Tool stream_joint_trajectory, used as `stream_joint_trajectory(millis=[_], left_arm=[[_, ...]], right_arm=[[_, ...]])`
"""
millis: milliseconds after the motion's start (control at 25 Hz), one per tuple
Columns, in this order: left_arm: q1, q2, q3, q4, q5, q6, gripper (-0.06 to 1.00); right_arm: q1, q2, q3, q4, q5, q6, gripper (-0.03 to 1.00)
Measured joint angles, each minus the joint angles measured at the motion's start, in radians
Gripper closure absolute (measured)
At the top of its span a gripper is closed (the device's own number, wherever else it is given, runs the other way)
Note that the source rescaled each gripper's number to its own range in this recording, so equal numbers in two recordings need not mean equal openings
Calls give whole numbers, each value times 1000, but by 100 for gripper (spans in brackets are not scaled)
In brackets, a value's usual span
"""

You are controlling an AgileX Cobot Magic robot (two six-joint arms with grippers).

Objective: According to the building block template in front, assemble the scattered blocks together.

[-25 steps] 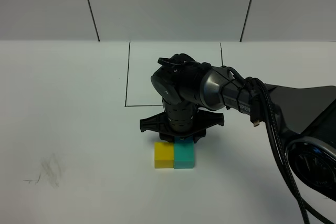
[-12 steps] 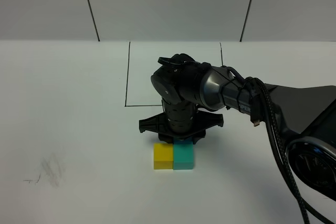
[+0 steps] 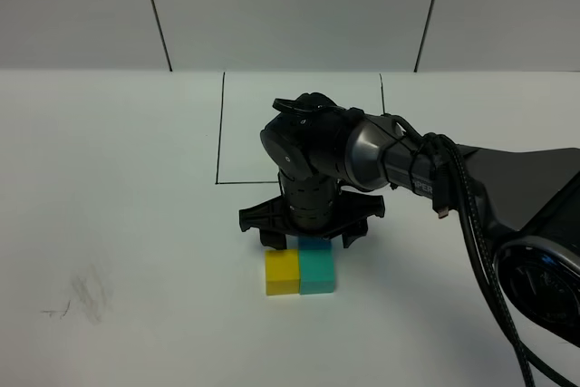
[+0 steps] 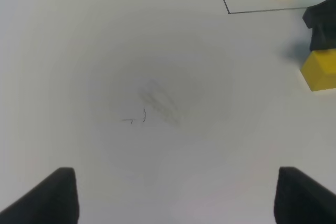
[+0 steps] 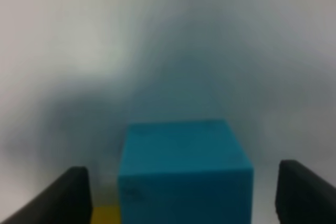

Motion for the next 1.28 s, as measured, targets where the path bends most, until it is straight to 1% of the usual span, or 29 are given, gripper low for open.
stream_joint_trajectory(millis=[280,400,520,680,800,880,960,1040,1160,1280], left_arm=[[0,0,0,0,0,0,19],[0,0,0,0,0,0,19],[0,0,0,0,0,0,19],[0,0,0,0,0,-5,19],[0,0,0,0,0,0,19],[0,0,0,0,0,0,19],[0,0,0,0,0,0,19],[0,0,0,0,0,0,19],[0,0,0,0,0,0,19],[0,0,0,0,0,0,19]], right_arm=[[0,-25,-1,-2,1,-35,25],[0,-26,-32,-19,34,-55,24],[0,-37,-92,-50,53,-101,24],[-8,-56,-206,-124,77,-177,24],[-28,-73,-307,-191,113,-240,24],[-51,-88,-367,-245,134,-294,24],[-81,-106,-422,-271,158,-359,23],[-120,-127,-480,-285,180,-447,20],[-194,-167,-550,-285,183,-646,12],[-278,-225,-562,-257,186,-799,2]])
